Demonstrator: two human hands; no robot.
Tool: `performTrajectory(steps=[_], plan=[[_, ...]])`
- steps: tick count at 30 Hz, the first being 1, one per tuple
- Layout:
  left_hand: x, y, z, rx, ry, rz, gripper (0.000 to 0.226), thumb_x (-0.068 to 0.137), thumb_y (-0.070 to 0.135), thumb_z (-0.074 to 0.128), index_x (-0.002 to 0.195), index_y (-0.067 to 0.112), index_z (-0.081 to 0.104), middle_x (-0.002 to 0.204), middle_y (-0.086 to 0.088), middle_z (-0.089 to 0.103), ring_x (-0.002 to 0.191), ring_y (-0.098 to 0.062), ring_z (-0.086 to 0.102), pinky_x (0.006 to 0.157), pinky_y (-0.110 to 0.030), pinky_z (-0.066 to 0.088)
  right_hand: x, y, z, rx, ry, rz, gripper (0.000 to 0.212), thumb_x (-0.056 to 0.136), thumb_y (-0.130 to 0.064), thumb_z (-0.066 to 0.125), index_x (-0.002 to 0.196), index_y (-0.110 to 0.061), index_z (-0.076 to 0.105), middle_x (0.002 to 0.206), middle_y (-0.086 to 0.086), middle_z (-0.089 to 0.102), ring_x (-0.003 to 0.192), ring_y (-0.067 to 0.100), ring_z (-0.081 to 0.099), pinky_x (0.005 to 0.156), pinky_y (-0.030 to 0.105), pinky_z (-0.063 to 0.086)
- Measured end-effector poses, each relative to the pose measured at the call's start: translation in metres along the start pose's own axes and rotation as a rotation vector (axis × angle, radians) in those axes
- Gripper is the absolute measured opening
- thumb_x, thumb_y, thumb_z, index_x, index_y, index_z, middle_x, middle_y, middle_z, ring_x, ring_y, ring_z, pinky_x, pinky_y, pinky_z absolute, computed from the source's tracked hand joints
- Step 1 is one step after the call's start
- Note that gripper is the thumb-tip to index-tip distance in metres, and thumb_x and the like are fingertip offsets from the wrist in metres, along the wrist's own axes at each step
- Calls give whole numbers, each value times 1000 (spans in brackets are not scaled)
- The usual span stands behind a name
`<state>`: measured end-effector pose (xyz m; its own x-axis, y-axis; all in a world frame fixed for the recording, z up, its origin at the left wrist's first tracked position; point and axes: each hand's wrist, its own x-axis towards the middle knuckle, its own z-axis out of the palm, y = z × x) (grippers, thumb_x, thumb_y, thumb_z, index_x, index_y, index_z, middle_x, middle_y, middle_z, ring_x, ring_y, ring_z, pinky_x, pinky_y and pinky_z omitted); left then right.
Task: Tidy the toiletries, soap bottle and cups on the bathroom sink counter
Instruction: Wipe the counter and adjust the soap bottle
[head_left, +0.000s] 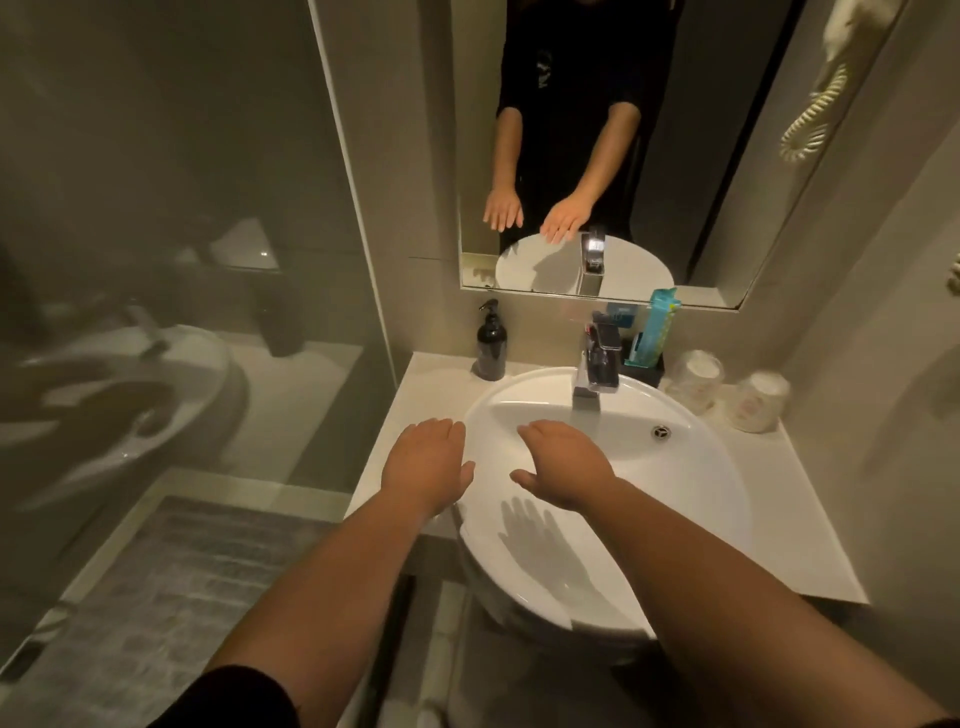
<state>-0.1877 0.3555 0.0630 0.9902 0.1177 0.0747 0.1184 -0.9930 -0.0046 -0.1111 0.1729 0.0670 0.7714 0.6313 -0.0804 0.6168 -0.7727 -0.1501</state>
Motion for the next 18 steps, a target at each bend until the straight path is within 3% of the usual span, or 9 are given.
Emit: performTrajectory(steps=[9, 18], plan=[[94, -77, 13, 80, -18, 123, 45, 91, 49, 41, 121, 16, 49, 116, -3, 57, 107, -24, 51, 93, -38, 40, 101, -23, -1, 5, -5, 115, 60, 89, -52, 53, 136, -15, 44, 136, 8, 53, 125, 28, 48, 104, 39, 39], [150, -85, 35, 22, -34, 135, 51, 93, 50, 39, 130, 15, 45, 133, -5, 51, 124, -25, 44, 104, -41, 32, 155, -8, 6, 39, -9, 185, 59, 90, -50, 50, 136, -14, 45, 132, 9, 55, 121, 28, 50, 100, 39, 43]])
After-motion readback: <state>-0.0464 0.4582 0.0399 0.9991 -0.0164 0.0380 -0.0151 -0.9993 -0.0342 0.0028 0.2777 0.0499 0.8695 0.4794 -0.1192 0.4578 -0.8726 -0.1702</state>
